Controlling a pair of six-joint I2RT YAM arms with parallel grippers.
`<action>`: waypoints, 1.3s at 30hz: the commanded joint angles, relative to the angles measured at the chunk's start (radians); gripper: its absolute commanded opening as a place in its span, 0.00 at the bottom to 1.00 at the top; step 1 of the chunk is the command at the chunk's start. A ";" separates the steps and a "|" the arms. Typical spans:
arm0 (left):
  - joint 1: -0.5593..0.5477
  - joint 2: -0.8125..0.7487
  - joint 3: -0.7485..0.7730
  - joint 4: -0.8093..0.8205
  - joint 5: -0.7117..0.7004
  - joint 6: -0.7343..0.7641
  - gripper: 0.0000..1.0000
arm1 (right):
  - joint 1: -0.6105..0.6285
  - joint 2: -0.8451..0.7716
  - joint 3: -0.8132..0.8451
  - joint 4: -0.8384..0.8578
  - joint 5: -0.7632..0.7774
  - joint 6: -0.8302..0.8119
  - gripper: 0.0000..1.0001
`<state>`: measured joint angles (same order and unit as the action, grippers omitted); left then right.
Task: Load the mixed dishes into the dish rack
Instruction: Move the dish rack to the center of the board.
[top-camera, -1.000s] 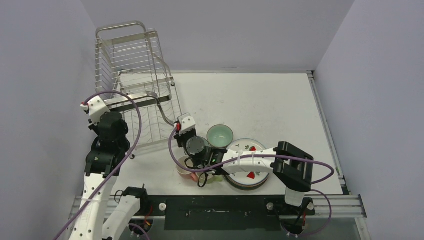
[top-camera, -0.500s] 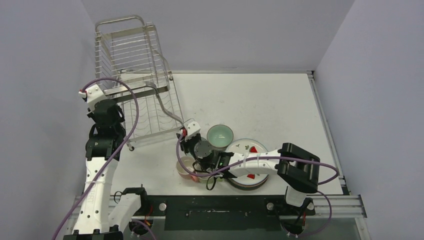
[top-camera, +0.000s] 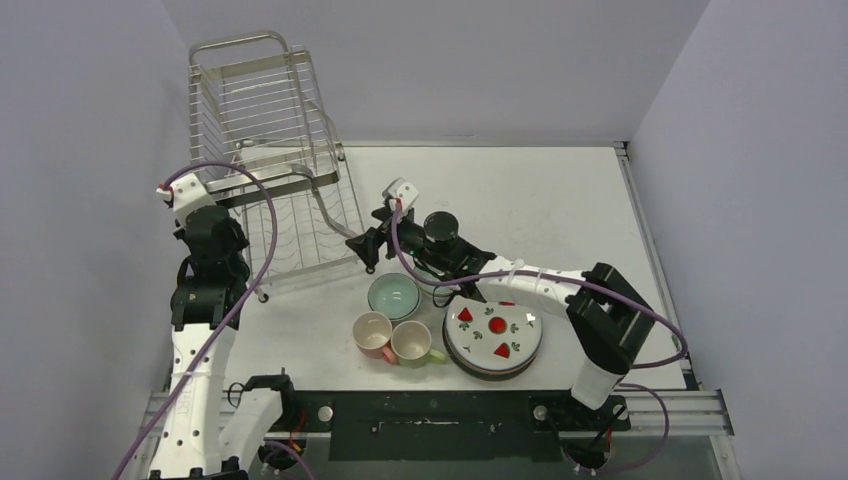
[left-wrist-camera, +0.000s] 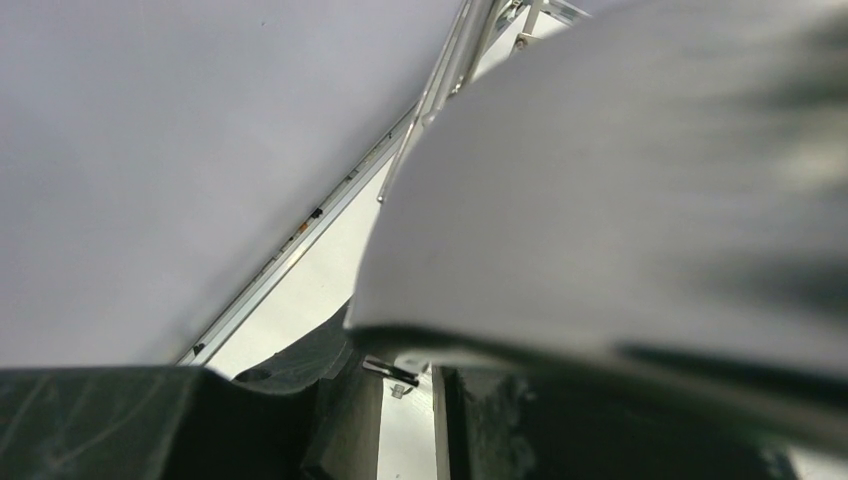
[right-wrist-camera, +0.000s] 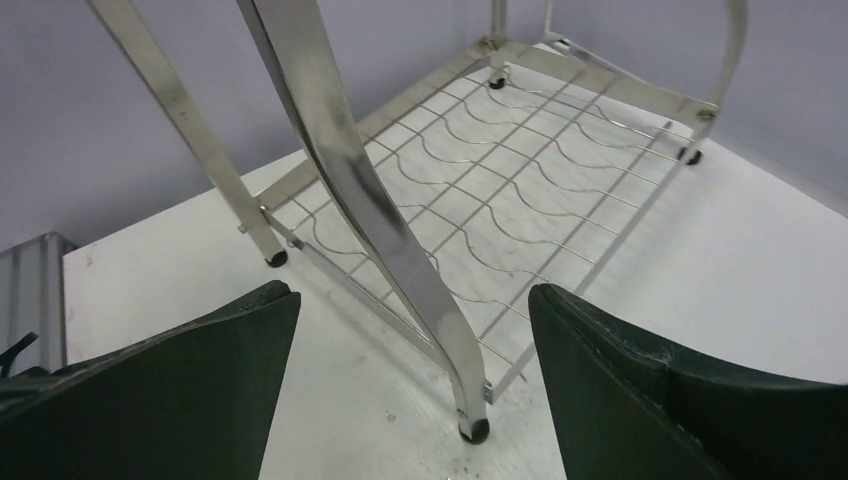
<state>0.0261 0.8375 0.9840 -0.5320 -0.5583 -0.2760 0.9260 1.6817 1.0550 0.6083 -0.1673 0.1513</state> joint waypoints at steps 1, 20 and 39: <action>0.008 -0.008 -0.030 -0.091 0.021 -0.038 0.00 | -0.045 0.085 0.108 0.044 -0.328 0.038 0.88; 0.008 -0.007 -0.019 -0.110 0.058 -0.042 0.00 | -0.079 0.338 0.311 0.133 -0.474 0.143 0.30; 0.037 0.200 0.047 0.101 0.278 0.008 0.00 | 0.006 0.101 0.020 0.150 -0.148 -0.006 0.00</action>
<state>0.0422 0.9195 1.0210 -0.4915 -0.3923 -0.2226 0.8974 1.8912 1.1278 0.7544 -0.4046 0.1047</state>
